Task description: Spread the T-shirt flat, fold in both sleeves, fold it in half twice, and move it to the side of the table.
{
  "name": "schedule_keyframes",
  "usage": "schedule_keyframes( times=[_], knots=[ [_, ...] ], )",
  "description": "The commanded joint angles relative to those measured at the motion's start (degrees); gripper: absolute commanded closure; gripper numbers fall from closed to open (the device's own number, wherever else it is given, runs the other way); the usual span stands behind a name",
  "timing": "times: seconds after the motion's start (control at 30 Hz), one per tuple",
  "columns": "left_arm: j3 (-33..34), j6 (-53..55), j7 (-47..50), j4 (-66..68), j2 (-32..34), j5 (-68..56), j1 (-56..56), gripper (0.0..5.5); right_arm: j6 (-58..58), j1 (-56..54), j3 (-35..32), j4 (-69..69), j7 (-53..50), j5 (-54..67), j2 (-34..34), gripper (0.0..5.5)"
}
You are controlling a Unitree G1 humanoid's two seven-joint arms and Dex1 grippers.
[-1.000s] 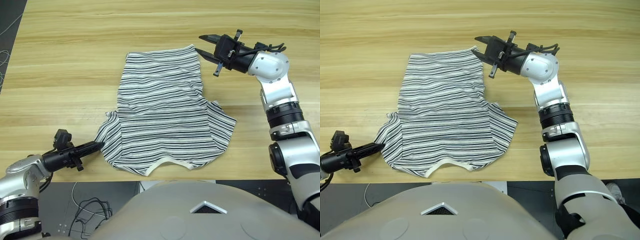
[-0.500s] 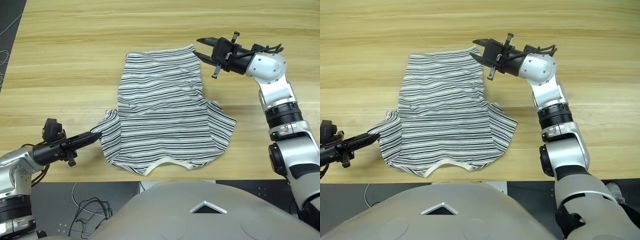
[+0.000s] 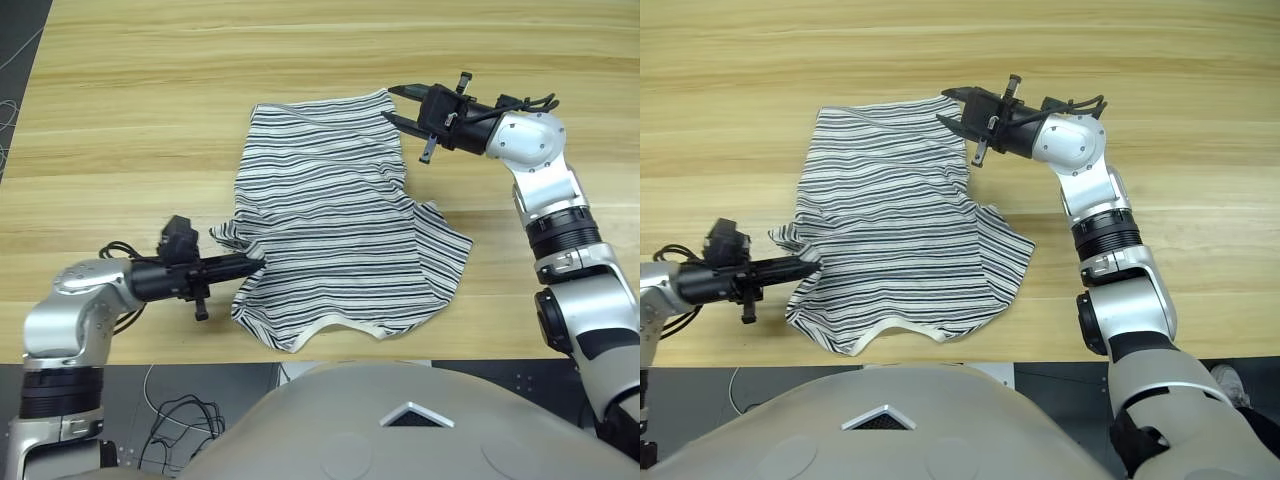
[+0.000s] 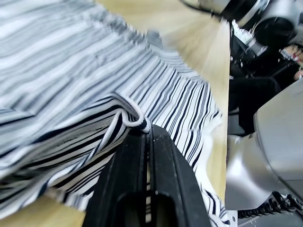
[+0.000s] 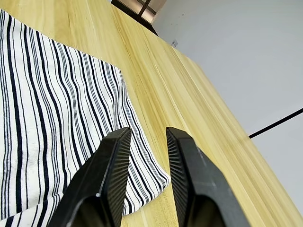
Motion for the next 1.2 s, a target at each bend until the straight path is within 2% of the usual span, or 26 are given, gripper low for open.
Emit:
schedule_keyframes(
  times=[0.03,0.23,0.57,0.87,1.2],
  knots=[
    [-4.69,-3.78,1.0,2.95,-1.24,4.69,-1.79,5.38,-0.45,0.27,-0.04,0.31,0.0,-0.36,-0.17,4.14],
    [-8.62,-7.19,0.19,6.34,-1.56,8.1,-2.75,5.38,-0.46,0.43,0.07,0.1,-0.04,-0.15,0.2,4.14],
    [-9.57,-6.38,1.86,7.04,-1.49,8.57,-3.55,3.89,-0.21,0.94,0.36,-0.5,0.28,-0.06,0.68,4.14],
    [-12.36,-7.31,7.0,-1.22,-1.65,12.82,-1.57,2.56,-0.18,0.69,0.43,-0.81,0.36,0.02,0.97,4.14],
    [-15.42,-12.54,12.99,-5.09,-1.3,19.52,1.44,2.56,-0.41,1.0,0.5,-0.9,0.29,0.05,1.14,4.14]
  ],
)
